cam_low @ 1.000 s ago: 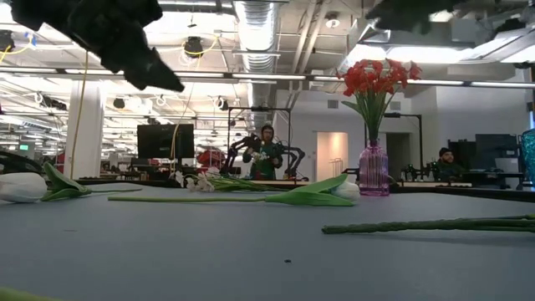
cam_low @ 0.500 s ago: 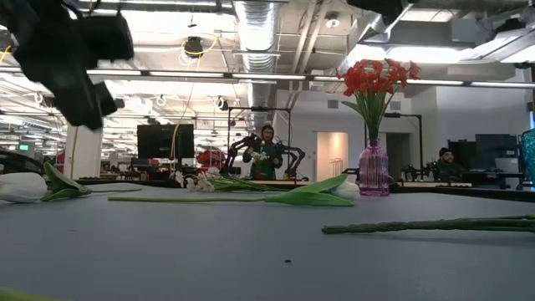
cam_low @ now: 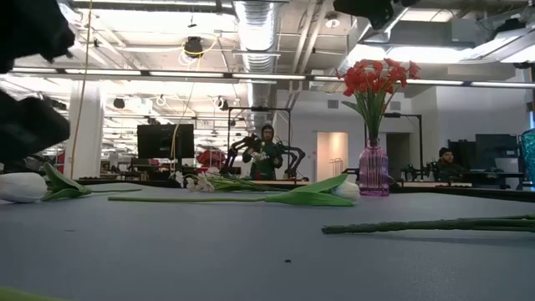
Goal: Sort flowers into vase by color
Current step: Put the red tulip into the purple vase
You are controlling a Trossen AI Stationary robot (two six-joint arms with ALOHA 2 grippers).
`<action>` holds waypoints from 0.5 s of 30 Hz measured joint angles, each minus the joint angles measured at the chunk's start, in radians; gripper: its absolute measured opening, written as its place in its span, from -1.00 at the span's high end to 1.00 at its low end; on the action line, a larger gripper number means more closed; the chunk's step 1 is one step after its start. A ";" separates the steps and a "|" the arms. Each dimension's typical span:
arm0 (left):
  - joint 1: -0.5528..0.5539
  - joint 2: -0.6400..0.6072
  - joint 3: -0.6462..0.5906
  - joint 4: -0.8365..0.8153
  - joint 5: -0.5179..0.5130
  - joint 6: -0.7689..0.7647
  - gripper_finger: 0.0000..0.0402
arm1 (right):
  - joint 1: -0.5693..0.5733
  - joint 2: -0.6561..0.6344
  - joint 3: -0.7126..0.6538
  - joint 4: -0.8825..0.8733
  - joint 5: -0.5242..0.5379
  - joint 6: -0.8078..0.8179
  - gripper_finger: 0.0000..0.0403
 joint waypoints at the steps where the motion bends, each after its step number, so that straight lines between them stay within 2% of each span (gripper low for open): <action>1: -0.011 0.026 0.015 -0.006 -0.003 -0.015 0.38 | 0.004 0.005 0.000 0.015 0.000 0.000 -0.29; 7: -0.066 0.150 0.151 -0.025 -0.007 -0.004 0.38 | 0.013 0.014 0.000 0.079 0.000 0.017 -0.29; 15: -0.121 0.259 0.323 -0.284 -0.134 0.095 0.38 | 0.064 0.024 0.000 0.127 0.004 0.088 -0.29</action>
